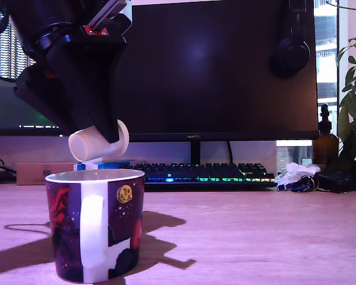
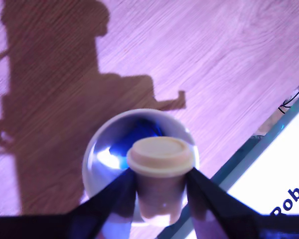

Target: Pick up the coffee capsules on the table and drop them inside the coffee cup

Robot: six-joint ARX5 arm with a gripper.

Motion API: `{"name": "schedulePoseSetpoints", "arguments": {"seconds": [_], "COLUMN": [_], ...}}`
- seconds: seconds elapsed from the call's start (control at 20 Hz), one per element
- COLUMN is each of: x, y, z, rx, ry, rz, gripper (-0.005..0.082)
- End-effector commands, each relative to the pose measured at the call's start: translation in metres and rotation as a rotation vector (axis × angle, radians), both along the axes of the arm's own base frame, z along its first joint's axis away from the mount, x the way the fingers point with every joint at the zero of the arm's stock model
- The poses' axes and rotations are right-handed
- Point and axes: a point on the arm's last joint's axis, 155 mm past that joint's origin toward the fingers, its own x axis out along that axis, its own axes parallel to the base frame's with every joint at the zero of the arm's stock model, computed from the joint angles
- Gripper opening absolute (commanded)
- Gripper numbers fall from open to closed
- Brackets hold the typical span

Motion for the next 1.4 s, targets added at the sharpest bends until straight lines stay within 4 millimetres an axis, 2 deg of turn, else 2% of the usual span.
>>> {"name": "schedulePoseSetpoints", "arguments": {"seconds": [0.0, 0.1, 0.15, 0.3, 0.5, 0.55, 0.7, 0.8, 1.0, 1.2, 1.35], "x": [0.0, 0.001, 0.001, 0.001, 0.001, 0.001, 0.008, 0.02, 0.039, 0.035, 0.039], "y": [0.001, 0.002, 0.003, 0.004, 0.003, 0.002, -0.004, -0.015, -0.04, -0.048, -0.04], "z": [-0.003, -0.003, -0.004, -0.004, -0.003, -0.003, 0.001, 0.009, 0.043, 0.063, 0.07], "rx": [0.011, 0.02, 0.025, 0.03, 0.023, 0.021, -0.004, -0.055, -0.209, -0.335, -0.411], "ry": [-0.003, -0.009, -0.014, -0.017, -0.018, -0.02, -0.058, -0.12, -0.301, -0.441, -0.566], "rz": [-0.005, -0.004, -0.015, -0.017, -0.028, -0.028, -0.044, -0.05, -0.074, -0.159, -0.172], "gripper": [0.0301, 0.0521, 0.0571, 0.0553, 0.0384, 0.0314, -0.0001, -0.002, -0.002, -0.002, -0.002]}}
